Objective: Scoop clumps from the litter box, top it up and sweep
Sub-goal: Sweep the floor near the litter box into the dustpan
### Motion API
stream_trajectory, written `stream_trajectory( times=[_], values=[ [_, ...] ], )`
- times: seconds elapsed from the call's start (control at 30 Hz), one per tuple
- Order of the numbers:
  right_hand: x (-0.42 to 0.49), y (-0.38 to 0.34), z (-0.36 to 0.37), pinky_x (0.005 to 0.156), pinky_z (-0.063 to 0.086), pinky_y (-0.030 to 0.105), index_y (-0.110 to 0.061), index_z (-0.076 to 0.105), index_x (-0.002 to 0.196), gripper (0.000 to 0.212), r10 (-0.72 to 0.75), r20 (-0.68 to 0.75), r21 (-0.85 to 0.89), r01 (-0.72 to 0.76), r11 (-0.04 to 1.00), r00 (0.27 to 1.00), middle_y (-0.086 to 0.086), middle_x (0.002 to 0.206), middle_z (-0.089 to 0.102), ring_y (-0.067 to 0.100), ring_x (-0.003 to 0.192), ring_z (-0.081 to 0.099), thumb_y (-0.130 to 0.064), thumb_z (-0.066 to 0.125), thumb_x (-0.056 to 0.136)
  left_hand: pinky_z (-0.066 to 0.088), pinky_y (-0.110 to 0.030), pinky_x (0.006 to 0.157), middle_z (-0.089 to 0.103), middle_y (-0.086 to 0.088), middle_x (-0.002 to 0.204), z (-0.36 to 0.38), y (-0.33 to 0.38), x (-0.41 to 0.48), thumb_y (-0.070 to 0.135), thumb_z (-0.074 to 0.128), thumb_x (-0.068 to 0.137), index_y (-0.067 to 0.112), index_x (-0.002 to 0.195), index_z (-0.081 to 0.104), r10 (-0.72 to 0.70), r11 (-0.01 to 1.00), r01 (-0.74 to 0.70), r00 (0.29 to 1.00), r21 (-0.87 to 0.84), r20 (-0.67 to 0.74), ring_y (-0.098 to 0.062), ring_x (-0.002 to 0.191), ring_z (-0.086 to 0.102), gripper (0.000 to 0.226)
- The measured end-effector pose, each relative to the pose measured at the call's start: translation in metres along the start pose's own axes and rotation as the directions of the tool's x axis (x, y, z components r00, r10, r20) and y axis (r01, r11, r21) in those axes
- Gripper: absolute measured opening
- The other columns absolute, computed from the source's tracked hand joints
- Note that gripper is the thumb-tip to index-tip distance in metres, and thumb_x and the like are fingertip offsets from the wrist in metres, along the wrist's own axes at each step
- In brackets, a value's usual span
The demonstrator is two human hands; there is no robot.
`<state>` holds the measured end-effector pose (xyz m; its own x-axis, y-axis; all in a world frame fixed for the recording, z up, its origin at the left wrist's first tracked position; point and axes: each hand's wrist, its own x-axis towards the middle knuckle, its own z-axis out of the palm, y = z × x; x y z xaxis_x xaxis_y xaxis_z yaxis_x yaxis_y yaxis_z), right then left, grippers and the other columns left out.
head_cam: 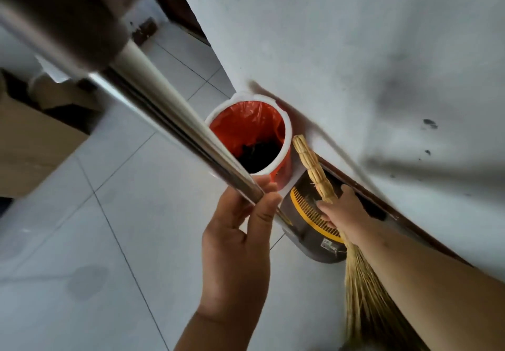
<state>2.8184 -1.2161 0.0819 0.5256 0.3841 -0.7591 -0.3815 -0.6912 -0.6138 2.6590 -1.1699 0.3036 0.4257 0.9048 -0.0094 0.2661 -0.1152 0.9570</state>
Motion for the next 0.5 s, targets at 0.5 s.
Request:
stream_trajectory(
  times=[0.5],
  values=[
    [-0.04, -0.006, -0.002, 0.082, 0.057, 0.048, -0.011, 0.055, 0.11, 0.035, 0.295, 0.16, 0.452, -0.335, 0.827, 0.942, 0.015, 0.105, 0.061, 0.033, 0.1, 0.062, -0.042, 0.048, 0.096, 0.045, -0.005, 0.064, 0.07, 0.011, 0.081, 0.001, 0.008, -0.002, 0.038, 0.056, 0.098, 0.037, 0.093, 0.058, -0.012, 0.943, 0.001, 1.0, 0.334, 0.028, 0.007, 0.075, 0.063, 0.005]
  ],
)
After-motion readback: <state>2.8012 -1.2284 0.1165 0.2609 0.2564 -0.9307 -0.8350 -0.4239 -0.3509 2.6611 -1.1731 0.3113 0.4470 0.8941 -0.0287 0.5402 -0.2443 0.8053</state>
